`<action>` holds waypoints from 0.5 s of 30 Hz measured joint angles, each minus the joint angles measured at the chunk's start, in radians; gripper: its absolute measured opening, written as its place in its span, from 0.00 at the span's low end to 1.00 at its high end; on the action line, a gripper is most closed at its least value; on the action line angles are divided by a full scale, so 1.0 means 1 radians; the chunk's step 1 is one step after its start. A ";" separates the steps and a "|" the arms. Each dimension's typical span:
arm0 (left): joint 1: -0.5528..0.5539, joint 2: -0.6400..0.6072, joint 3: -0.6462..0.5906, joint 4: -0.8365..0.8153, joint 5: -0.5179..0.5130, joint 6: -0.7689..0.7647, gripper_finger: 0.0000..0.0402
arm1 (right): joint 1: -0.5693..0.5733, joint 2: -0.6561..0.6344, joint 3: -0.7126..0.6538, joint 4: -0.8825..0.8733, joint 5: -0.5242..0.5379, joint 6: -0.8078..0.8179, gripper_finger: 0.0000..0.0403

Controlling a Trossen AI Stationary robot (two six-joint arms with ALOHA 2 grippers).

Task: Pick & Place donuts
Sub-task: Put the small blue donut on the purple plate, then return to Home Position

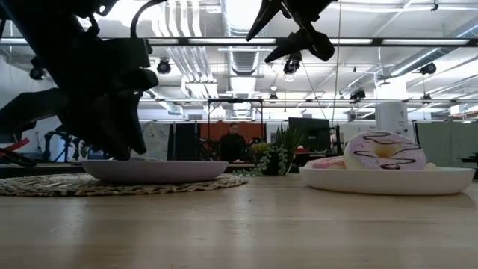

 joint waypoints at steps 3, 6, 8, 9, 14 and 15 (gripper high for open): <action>0.000 0.000 -0.001 -0.038 0.001 -0.017 0.27 | 0.000 0.000 -0.001 0.000 0.000 0.000 0.57; 0.000 -0.007 0.008 -0.109 0.002 -0.066 0.27 | 0.000 0.000 -0.001 0.000 -0.002 0.000 0.57; 0.000 -0.034 0.015 -0.131 0.002 -0.127 0.27 | 0.000 0.000 -0.001 0.001 -0.023 -0.003 0.57; 0.000 -0.056 0.016 -0.139 0.002 -0.158 0.27 | 0.000 0.000 -0.001 0.001 -0.035 -0.004 0.57; 0.000 -0.236 0.007 -0.136 0.044 -0.265 0.27 | 0.015 -0.015 -0.001 0.003 -0.057 -0.043 0.57; 0.001 -0.277 0.000 -0.118 0.066 -0.286 0.27 | 0.022 -0.025 -0.002 0.005 -0.056 -0.064 0.57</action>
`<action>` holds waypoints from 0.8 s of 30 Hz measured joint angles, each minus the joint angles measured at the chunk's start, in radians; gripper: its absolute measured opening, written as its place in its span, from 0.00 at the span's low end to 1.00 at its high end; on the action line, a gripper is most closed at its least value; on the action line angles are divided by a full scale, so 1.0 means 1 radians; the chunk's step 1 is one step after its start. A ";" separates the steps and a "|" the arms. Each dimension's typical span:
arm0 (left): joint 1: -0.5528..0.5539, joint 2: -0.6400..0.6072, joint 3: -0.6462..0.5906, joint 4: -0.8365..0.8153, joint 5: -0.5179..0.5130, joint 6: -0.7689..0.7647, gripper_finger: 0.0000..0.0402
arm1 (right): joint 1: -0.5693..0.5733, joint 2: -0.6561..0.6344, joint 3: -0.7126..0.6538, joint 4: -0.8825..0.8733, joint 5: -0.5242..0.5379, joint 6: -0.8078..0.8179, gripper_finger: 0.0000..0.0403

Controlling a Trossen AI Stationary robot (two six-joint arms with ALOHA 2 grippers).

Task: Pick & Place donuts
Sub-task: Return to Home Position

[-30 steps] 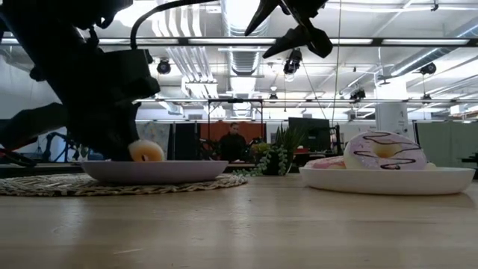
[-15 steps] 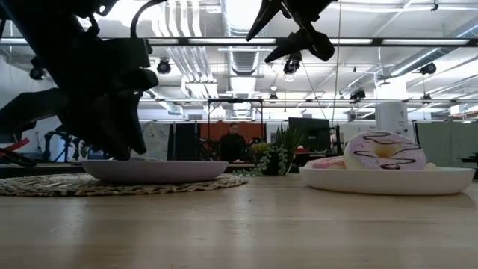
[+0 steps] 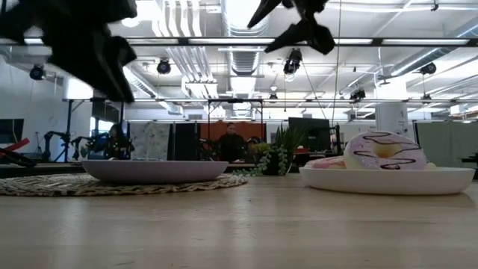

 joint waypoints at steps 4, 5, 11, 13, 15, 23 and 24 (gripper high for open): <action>0.042 -0.144 -0.083 0.162 0.165 -0.125 0.27 | 0.043 -0.068 -0.044 -0.001 0.037 -0.072 0.57; 0.056 -0.170 -0.113 0.217 0.209 -0.165 0.27 | 0.055 -0.091 -0.067 -0.001 0.055 -0.074 0.57; 0.111 -0.286 -0.220 0.354 0.224 -0.265 0.27 | 0.110 -0.303 -0.253 -0.020 0.196 -0.062 0.57; 0.123 -0.319 -0.225 0.354 0.182 -0.401 0.27 | 0.116 -0.382 -0.304 -0.057 0.195 -0.129 0.57; 0.123 -0.346 -0.226 0.390 0.174 -0.504 0.27 | 0.116 -0.462 -0.340 -0.103 0.156 -0.148 0.57; 0.185 -0.347 -0.368 1.135 0.258 -0.197 0.27 | 0.161 -0.743 -0.516 0.065 0.043 -0.278 0.57; 0.203 -0.341 -0.397 1.204 0.290 -0.197 0.27 | 0.160 -0.774 -0.553 0.113 0.037 -0.296 0.57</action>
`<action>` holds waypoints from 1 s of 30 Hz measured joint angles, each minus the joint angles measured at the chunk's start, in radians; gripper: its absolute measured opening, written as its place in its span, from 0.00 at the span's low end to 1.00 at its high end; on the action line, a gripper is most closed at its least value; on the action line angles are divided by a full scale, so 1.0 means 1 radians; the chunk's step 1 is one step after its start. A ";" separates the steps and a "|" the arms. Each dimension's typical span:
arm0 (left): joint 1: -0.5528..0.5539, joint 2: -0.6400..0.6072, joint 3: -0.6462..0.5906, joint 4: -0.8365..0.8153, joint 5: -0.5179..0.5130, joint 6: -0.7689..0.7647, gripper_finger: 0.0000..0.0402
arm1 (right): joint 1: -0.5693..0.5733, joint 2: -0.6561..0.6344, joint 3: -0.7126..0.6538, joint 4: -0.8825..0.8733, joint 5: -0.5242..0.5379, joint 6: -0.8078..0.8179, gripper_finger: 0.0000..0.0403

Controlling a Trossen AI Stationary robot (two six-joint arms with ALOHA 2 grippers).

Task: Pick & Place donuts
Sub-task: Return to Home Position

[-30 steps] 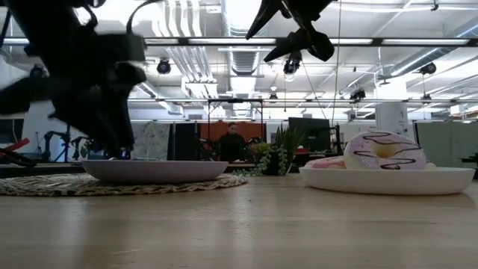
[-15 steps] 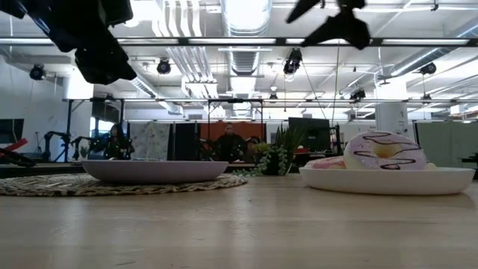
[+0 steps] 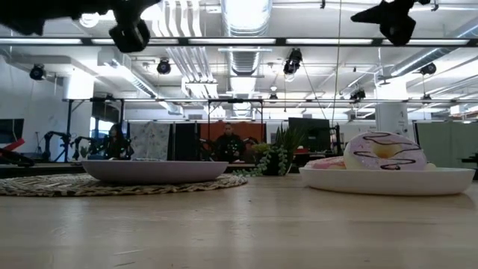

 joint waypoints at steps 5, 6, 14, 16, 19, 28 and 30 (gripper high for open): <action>0.058 0.046 -0.117 0.237 0.039 -0.020 0.27 | -0.001 -0.127 -0.218 0.279 -0.036 -0.068 0.57; 0.071 0.056 -0.125 0.252 0.044 -0.021 0.27 | -0.001 -0.152 -0.257 0.324 -0.041 -0.072 0.57; 0.328 0.018 -0.117 0.171 0.396 -0.077 0.27 | -0.026 -0.420 -0.426 0.373 -0.033 -0.074 0.57; 0.404 -0.021 -0.123 0.171 0.490 -0.097 0.27 | -0.030 -0.516 -0.454 0.359 -0.031 -0.093 0.57; 0.452 -0.093 -0.154 0.171 0.509 -0.093 0.27 | -0.030 -0.657 -0.490 0.307 -0.033 -0.102 0.57; 0.452 -0.268 -0.380 0.174 0.445 -0.115 0.27 | -0.028 -0.663 -0.537 0.216 0.038 -0.138 0.57; 0.453 -0.290 -0.395 0.149 0.426 -0.120 0.27 | -0.029 -0.649 -0.549 0.191 0.093 -0.105 0.57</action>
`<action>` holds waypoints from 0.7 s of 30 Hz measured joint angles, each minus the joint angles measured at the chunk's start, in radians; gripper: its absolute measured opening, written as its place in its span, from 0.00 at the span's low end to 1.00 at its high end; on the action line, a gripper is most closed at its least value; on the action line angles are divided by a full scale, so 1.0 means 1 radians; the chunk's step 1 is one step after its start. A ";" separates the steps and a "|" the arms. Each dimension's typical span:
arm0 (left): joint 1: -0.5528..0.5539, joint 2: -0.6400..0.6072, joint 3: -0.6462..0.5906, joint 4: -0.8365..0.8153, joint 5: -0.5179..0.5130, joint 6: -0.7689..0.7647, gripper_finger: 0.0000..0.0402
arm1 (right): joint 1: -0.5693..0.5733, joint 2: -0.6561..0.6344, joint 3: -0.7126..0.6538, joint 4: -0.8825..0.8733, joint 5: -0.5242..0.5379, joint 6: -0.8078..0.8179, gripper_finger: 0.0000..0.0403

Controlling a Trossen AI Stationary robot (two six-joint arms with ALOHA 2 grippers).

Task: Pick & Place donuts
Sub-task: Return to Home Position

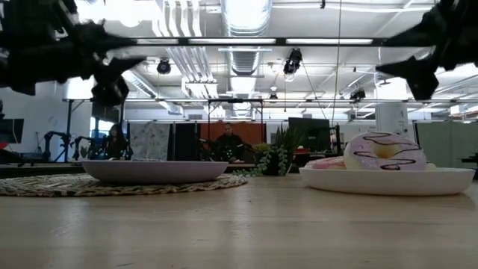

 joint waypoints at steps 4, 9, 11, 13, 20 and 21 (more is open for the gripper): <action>0.001 -0.043 0.004 -0.140 -0.005 0.036 0.27 | 0.000 -0.003 -0.029 -0.079 0.094 0.042 0.57; 0.001 -0.049 -0.002 -0.201 -0.003 -0.011 0.27 | 0.001 0.005 -0.060 -0.113 0.092 0.025 0.57; 0.001 -0.046 -0.002 -0.214 -0.004 -0.014 0.27 | 0.001 0.016 -0.055 -0.108 0.092 0.023 0.57; 0.001 -0.044 -0.002 -0.216 -0.004 -0.014 0.27 | 0.001 0.020 -0.052 -0.108 0.091 0.023 0.57; -0.065 -0.160 -0.004 -0.298 -0.018 -0.015 0.27 | 0.001 0.022 -0.051 -0.107 0.091 0.023 0.57; -0.065 -0.191 -0.004 -0.321 -0.018 -0.015 0.27 | 0.001 0.022 -0.053 -0.102 0.091 0.023 0.57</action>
